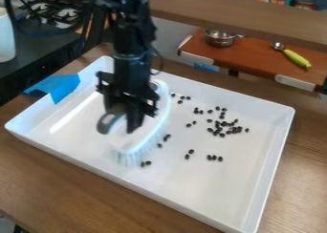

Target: Sweep into pile

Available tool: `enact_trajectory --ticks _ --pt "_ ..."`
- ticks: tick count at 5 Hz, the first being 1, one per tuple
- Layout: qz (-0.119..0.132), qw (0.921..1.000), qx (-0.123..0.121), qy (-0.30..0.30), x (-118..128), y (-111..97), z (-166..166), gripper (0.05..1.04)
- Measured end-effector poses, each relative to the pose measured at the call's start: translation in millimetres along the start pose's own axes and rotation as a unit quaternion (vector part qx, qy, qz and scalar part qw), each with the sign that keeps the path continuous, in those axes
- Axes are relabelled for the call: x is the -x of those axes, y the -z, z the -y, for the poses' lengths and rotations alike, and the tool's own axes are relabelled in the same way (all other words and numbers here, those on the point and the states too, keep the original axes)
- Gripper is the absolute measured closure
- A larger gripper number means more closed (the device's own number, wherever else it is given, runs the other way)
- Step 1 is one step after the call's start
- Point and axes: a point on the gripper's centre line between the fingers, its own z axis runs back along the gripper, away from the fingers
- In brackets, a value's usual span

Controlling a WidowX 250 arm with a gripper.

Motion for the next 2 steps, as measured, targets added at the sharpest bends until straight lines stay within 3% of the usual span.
enact_trajectory --ticks 2 --pt "-0.005 0.9999 0.015 -0.004 -2 0 66 0.586"
